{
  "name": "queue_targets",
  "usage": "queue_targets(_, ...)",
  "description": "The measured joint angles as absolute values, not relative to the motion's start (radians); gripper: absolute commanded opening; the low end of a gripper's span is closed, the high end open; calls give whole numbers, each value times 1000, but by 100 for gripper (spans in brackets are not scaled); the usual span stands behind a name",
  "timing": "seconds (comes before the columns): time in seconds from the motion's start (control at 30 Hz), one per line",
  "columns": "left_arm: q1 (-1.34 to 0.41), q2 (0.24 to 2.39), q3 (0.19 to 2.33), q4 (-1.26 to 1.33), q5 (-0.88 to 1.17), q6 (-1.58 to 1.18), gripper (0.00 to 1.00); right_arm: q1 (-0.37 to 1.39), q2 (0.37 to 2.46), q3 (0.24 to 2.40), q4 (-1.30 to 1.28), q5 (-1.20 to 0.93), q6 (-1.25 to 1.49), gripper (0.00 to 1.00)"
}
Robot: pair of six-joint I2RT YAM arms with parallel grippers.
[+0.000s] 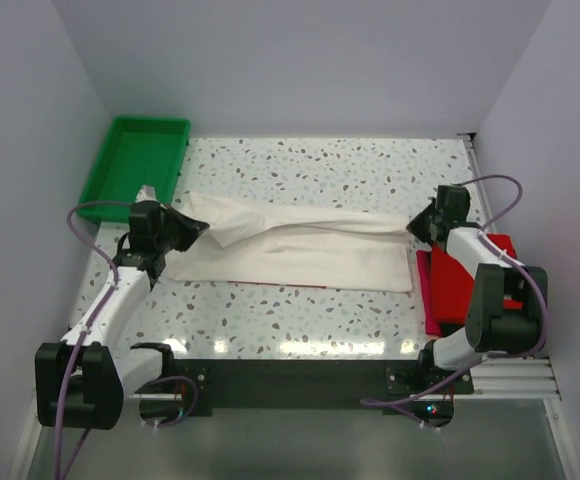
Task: Fold and stack the t-shirts
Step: Fold the tshirt
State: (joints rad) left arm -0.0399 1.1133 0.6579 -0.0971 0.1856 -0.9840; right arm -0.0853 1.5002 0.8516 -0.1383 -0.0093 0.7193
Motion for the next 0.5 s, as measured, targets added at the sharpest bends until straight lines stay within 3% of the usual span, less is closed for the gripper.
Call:
queue_targets(0.13, -40, 1063, 589, -96, 186, -980, 0, -89, 1499, 809, -133, -10, 725, 5)
queue_targets(0.17, -40, 1055, 571, -92, 186, -977, 0, -90, 1498, 797, -130, -12, 727, 15)
queue_targets(0.27, -40, 1050, 524, -90, 186, -973, 0, -97, 1496, 768, -111, -16, 740, 30)
queue_targets(0.4, -40, 1052, 476, -91, 188, -965, 0, -102, 1483, 750, -95, -30, 743, 43)
queue_targets(0.5, -40, 1052, 462, -88, 189, -956, 0, -103, 1453, 750, -96, -46, 733, 43)
